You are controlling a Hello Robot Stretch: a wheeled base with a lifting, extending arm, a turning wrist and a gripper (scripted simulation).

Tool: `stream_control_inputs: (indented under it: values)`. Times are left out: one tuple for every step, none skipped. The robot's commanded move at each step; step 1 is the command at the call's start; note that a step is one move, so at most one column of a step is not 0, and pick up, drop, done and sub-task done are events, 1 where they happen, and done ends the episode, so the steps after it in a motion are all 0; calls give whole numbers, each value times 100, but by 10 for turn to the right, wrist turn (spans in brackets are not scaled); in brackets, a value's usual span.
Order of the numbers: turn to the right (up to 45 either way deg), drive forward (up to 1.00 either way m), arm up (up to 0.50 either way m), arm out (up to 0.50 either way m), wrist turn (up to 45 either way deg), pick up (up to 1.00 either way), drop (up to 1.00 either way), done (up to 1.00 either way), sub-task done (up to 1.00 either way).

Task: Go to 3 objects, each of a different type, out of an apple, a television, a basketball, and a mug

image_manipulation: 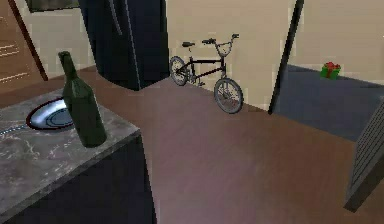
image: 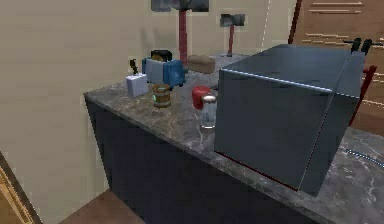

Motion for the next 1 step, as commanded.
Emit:
stream_control_inputs:
  values:
    - [0,0,0,0,0,0,0,100,0]
